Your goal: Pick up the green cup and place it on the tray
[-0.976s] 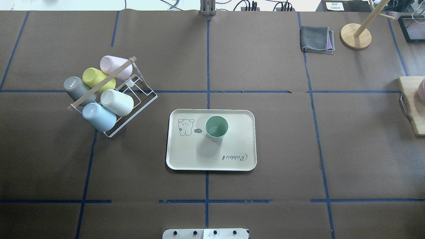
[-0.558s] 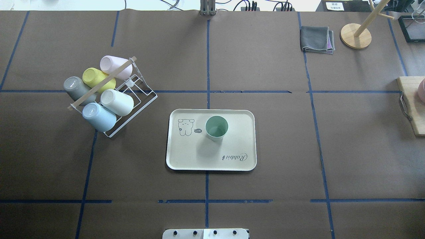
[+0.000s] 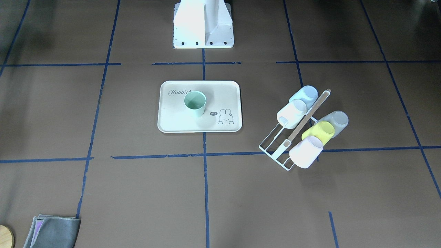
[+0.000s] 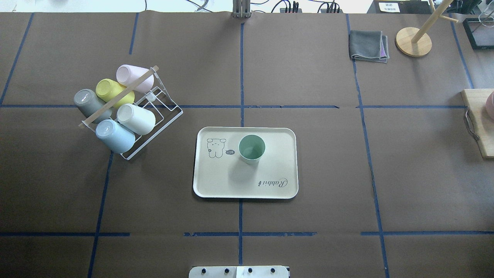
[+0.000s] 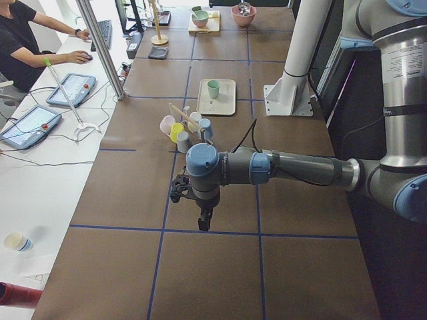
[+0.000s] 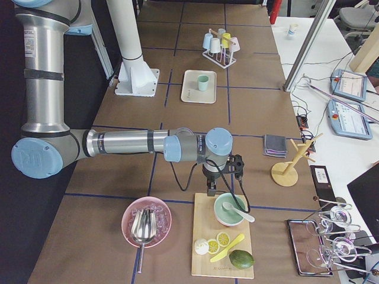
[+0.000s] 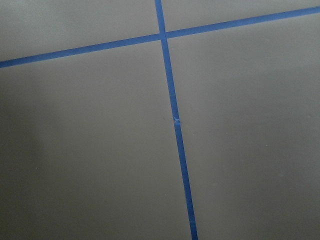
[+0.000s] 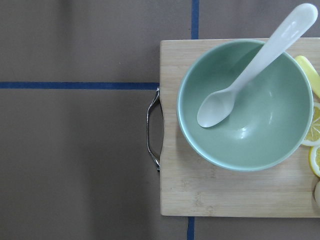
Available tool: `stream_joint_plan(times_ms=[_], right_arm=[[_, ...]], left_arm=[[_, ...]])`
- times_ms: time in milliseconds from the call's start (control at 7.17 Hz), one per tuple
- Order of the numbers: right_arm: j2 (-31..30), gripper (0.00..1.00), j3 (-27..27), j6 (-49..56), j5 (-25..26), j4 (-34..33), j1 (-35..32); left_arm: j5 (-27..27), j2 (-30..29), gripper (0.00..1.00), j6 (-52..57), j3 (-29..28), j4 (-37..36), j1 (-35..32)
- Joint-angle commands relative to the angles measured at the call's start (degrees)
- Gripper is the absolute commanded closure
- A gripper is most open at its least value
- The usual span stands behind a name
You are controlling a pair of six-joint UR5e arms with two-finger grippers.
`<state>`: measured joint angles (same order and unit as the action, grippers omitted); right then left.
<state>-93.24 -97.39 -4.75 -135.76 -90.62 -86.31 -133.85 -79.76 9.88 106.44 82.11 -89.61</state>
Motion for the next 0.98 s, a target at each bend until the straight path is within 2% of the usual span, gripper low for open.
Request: stream_joint_plan(times_ms=[0,837], right_arm=[[0.2,0.00,-0.2,0.0,0.0,0.0,-0.1],[0.0,0.00,-0.9,0.0,-0.7,0.0,-0.6]], left_arm=[[-0.3,0.0,0.00,0.1,-1.0,0.0,0.2],[-0.3,-0.9,0.00,0.1,-4.0,0.4,0.7]])
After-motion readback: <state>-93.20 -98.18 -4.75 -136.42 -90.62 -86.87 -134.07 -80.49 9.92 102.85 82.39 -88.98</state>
